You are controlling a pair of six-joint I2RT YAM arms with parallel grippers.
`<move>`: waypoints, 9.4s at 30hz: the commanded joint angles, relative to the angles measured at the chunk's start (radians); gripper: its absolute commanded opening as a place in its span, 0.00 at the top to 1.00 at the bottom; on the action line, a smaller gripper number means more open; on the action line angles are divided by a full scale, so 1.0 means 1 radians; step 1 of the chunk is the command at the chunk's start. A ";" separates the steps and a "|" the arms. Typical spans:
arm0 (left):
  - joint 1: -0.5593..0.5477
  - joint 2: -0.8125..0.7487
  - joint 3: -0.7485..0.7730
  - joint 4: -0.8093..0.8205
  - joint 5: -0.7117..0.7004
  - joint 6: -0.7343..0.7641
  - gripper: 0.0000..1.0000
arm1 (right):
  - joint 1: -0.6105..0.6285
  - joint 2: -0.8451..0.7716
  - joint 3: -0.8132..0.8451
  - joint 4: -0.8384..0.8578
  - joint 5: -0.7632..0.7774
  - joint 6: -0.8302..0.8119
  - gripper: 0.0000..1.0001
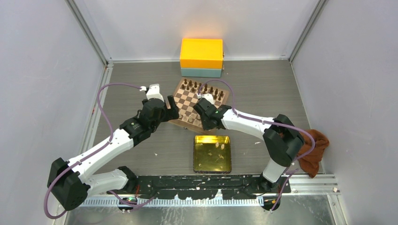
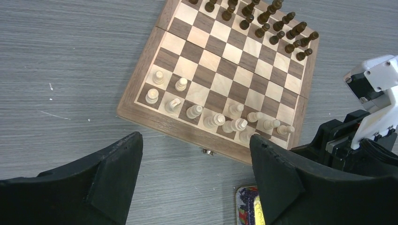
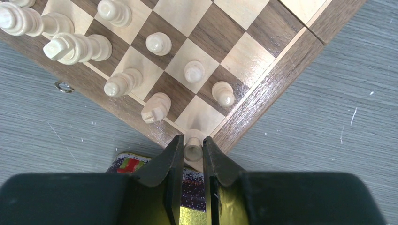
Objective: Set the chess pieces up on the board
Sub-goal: Place the chess piece on the chessboard, then pick up the chess piece from the storage box, then place the chess piece on the chessboard.
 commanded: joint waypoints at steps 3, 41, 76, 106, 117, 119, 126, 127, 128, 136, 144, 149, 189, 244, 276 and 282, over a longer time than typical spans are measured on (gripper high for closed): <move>-0.003 -0.009 0.011 0.050 -0.033 0.014 0.12 | -0.009 0.010 0.038 0.044 -0.015 -0.023 0.97; -0.002 -0.022 0.002 0.042 -0.047 0.014 0.00 | -0.022 0.035 0.018 0.072 -0.002 -0.054 0.87; -0.002 -0.016 0.011 0.037 -0.044 0.014 0.00 | -0.021 -0.058 0.069 0.045 0.001 -0.103 0.66; -0.004 0.011 0.025 0.045 -0.042 0.010 0.00 | 0.081 -0.579 -0.304 -0.079 -0.035 -0.011 0.62; -0.004 0.007 0.019 0.045 -0.044 0.009 0.00 | 0.097 -0.525 -0.374 0.005 -0.067 -0.017 0.58; -0.005 0.008 0.019 0.045 -0.043 0.009 0.00 | 0.098 -0.509 -0.376 0.017 -0.071 -0.017 0.58; -0.004 0.012 0.016 0.049 -0.043 0.009 0.00 | 0.098 -0.453 -0.379 0.042 -0.074 -0.030 0.58; -0.004 0.012 0.014 0.050 -0.044 0.009 0.00 | 0.099 -0.449 -0.380 0.047 -0.073 -0.031 0.58; -0.004 0.010 0.013 0.051 -0.043 0.009 0.00 | 0.099 -0.446 -0.381 0.053 -0.077 -0.031 0.58; -0.004 0.015 0.008 0.056 -0.047 0.007 0.00 | 0.097 -0.388 -0.376 0.090 -0.077 -0.049 0.57; -0.004 0.015 0.003 0.058 -0.048 0.007 0.00 | 0.087 -0.348 -0.381 0.121 -0.082 -0.053 0.57; -0.004 0.011 -0.001 0.060 -0.052 0.008 0.00 | 0.076 -0.330 -0.378 0.125 -0.089 -0.051 0.58; -0.004 0.015 -0.012 0.069 -0.057 0.003 0.00 | 0.040 -0.355 -0.343 0.084 -0.074 -0.058 0.97; -0.004 -0.188 -0.057 -0.001 -0.074 -0.006 0.00 | -0.064 0.511 0.935 -0.358 -0.259 -0.294 0.99; -0.004 -0.211 -0.084 0.005 -0.058 -0.013 0.00 | -0.023 0.641 1.013 -0.355 -0.261 -0.293 0.99; -0.004 -0.211 -0.086 0.006 -0.062 -0.010 0.00 | -0.023 0.662 1.038 -0.359 -0.264 -0.294 0.99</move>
